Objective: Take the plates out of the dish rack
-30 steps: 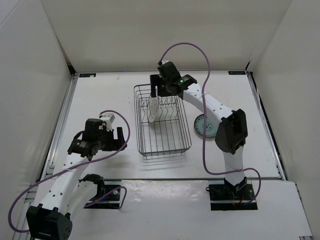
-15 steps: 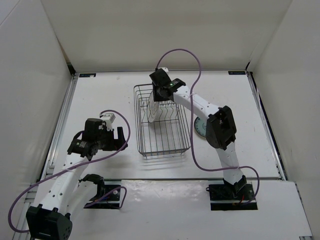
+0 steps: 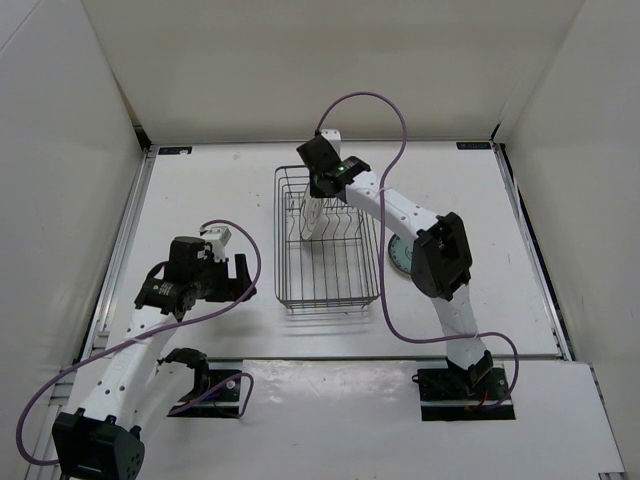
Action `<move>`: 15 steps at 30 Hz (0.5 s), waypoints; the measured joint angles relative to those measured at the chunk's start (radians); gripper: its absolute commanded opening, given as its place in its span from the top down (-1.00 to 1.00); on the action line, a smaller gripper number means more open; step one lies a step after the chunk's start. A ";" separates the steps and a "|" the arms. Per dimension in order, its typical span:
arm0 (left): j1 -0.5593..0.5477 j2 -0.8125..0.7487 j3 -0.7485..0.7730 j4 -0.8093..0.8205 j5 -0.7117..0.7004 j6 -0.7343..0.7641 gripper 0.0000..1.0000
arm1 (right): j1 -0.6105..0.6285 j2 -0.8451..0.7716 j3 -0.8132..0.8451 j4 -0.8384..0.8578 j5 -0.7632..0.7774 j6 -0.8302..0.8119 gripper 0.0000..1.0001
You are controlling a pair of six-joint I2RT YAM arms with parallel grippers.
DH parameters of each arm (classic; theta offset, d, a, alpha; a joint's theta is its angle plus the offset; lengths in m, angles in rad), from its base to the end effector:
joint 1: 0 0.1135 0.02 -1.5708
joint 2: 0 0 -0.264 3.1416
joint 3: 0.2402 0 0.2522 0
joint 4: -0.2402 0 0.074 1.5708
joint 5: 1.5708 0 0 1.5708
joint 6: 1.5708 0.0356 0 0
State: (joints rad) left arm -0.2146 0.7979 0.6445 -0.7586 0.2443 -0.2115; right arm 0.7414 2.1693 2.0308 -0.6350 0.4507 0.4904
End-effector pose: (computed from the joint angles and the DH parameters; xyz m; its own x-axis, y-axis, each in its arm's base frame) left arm 0.1480 -0.0411 0.2385 -0.8291 -0.0278 -0.5584 0.1813 0.9314 -0.3155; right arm 0.3759 0.3232 0.2831 -0.6326 -0.0044 -0.7745 -0.0908 0.9935 0.0685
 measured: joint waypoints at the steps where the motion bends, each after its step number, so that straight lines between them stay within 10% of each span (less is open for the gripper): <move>1: 0.000 0.000 0.000 0.000 0.000 0.000 -0.98 | 0.000 0.000 0.002 0.000 0.008 0.002 0.94; 15: 0.000 0.005 0.000 0.000 -0.014 0.000 -0.98 | -0.011 -0.095 0.037 0.009 0.110 -0.034 1.00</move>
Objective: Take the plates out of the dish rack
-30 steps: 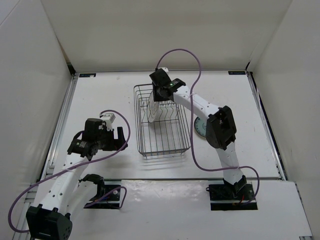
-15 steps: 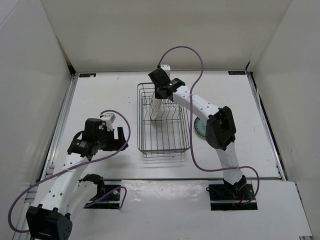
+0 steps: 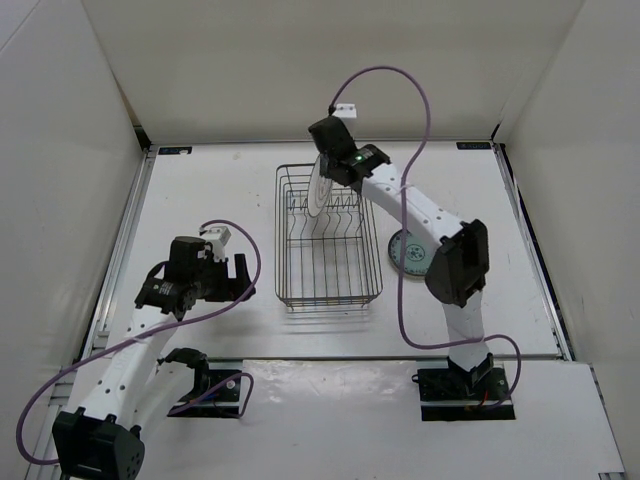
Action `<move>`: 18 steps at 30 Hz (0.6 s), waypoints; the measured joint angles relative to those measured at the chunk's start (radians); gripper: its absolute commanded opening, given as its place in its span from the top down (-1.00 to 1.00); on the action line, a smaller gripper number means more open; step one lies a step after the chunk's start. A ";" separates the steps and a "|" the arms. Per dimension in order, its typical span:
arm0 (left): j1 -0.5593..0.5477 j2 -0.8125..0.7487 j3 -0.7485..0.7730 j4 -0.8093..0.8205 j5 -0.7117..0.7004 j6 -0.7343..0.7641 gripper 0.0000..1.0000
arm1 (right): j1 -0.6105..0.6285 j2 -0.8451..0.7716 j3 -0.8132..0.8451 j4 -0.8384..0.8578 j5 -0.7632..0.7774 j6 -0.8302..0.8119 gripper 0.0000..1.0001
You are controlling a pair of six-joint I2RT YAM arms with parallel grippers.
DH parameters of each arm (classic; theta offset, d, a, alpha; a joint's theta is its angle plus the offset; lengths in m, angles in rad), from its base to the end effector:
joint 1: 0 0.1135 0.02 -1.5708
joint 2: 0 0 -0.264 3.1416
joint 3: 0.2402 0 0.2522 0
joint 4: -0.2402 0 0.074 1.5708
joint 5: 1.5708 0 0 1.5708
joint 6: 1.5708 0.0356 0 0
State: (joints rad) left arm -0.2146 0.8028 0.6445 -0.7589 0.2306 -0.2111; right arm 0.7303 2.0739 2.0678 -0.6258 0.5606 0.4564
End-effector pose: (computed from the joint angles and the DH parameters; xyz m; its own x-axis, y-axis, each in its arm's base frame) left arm 0.1488 -0.0408 0.2378 -0.8304 -0.0278 -0.5565 0.1730 0.9366 -0.3048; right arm 0.3677 0.3039 0.3418 -0.5031 0.0505 -0.8627 -0.0263 0.9969 0.0737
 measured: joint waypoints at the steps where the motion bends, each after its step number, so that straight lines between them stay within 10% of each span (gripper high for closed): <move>1: 0.000 -0.002 0.000 0.000 -0.003 0.000 -0.98 | -0.002 -0.031 -0.006 -0.001 0.005 -0.005 1.00; 8: 0.000 -0.013 0.000 -0.002 -0.025 0.000 -0.98 | -0.002 -0.261 -0.072 0.037 0.013 -0.036 1.00; 18: 0.000 -0.078 0.001 -0.006 -0.066 0.000 -0.98 | -0.006 -0.830 -0.730 0.072 -0.002 -0.048 1.00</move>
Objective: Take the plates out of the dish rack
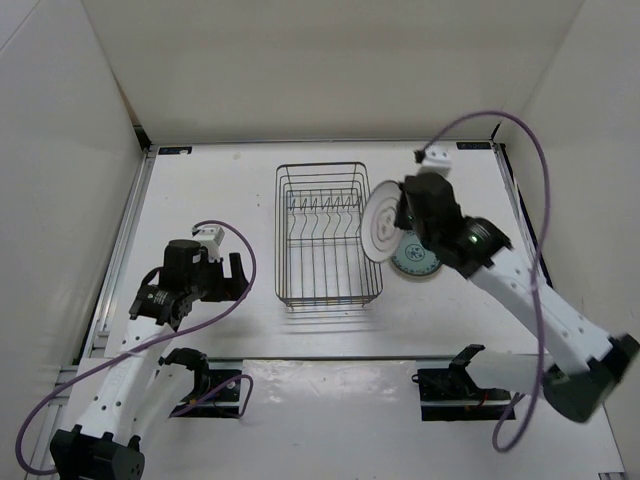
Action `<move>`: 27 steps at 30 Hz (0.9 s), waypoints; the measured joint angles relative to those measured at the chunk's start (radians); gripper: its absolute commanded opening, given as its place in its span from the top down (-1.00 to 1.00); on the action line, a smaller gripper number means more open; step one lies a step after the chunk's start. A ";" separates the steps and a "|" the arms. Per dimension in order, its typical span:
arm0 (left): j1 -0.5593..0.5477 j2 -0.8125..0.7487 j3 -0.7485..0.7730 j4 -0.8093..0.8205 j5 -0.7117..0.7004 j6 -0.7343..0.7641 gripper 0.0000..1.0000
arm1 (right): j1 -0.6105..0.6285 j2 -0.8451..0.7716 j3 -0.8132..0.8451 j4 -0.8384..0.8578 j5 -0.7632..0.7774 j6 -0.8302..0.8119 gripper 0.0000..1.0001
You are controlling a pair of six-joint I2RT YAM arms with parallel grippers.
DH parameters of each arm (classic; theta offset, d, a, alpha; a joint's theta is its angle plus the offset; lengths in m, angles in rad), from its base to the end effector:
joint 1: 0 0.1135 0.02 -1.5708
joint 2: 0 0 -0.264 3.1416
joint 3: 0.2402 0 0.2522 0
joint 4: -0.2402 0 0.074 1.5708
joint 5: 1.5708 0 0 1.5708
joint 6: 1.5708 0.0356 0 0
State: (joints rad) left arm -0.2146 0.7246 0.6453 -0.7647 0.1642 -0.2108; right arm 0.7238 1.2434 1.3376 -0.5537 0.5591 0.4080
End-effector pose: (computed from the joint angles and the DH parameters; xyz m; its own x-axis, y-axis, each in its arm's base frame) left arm 0.1392 -0.0363 0.2473 -0.7802 -0.0412 -0.6242 0.1565 0.9533 -0.2585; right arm 0.2123 0.1625 0.4000 -0.3864 0.1074 -0.9160 -0.0565 0.9886 0.1397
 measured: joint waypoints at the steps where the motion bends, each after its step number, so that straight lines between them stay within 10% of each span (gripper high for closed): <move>1: 0.000 -0.002 0.000 0.000 0.000 0.000 -0.98 | -0.003 -0.073 -0.069 -0.006 0.008 0.008 1.00; 14: 0.000 0.000 0.000 -0.002 0.010 0.000 -0.98 | -0.033 -0.781 -0.345 -0.464 0.171 0.262 1.00; 27: 0.000 0.028 0.000 -0.002 0.035 -0.001 -0.98 | 0.030 -0.949 -0.669 -0.737 0.222 0.597 1.00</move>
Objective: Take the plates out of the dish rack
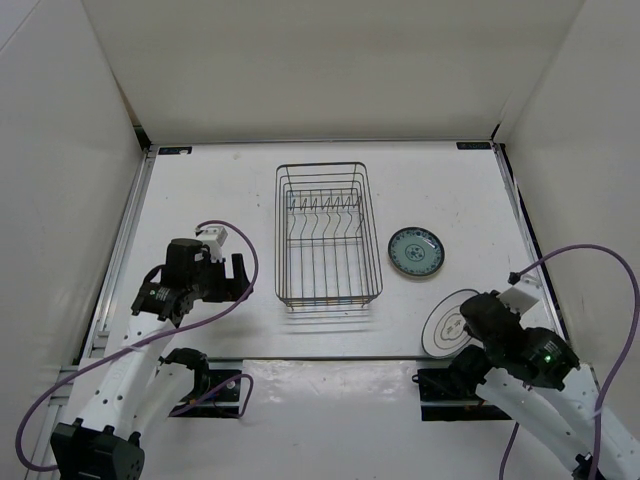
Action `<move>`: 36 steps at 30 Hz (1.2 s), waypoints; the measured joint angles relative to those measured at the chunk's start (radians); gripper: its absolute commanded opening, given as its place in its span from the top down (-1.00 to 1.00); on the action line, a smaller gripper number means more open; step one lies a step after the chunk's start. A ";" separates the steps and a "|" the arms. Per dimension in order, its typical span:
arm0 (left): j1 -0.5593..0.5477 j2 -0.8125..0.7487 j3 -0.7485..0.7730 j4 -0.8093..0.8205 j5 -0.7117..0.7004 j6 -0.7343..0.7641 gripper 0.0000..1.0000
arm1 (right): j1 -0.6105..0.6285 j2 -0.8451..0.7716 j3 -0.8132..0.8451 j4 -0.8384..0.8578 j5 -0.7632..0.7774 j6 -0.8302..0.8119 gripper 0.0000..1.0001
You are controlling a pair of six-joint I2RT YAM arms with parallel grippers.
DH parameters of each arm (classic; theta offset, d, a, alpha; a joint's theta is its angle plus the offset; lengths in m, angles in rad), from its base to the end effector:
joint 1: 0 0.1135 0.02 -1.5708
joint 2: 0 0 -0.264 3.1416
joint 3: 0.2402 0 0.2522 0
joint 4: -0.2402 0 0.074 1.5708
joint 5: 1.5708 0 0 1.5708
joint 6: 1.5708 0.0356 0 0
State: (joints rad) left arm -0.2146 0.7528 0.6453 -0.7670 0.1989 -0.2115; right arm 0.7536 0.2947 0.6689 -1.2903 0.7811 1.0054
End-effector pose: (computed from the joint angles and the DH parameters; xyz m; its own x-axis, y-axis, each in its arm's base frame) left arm 0.1423 -0.0382 0.2438 -0.8027 -0.0356 -0.5953 0.1678 0.9444 -0.2829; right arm 0.0419 0.0049 0.2568 -0.4562 0.3942 -0.7978 0.3956 0.8929 0.2150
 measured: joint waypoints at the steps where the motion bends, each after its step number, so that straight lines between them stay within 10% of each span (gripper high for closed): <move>1: 0.000 0.000 0.000 0.000 0.000 0.000 -0.98 | 0.003 -0.003 -0.021 -0.001 0.000 0.022 1.00; 13: 0.000 0.006 0.000 0.000 0.001 0.000 -0.98 | 0.026 -0.161 -0.183 -0.005 0.121 0.370 1.00; 36: 0.000 0.006 0.000 0.000 -0.001 0.000 -0.98 | 0.024 0.084 -0.373 0.334 0.281 0.687 1.00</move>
State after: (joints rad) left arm -0.2146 0.7586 0.6453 -0.7673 0.1982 -0.2115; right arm 0.7780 0.3786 0.2955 -0.9565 1.0622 1.6920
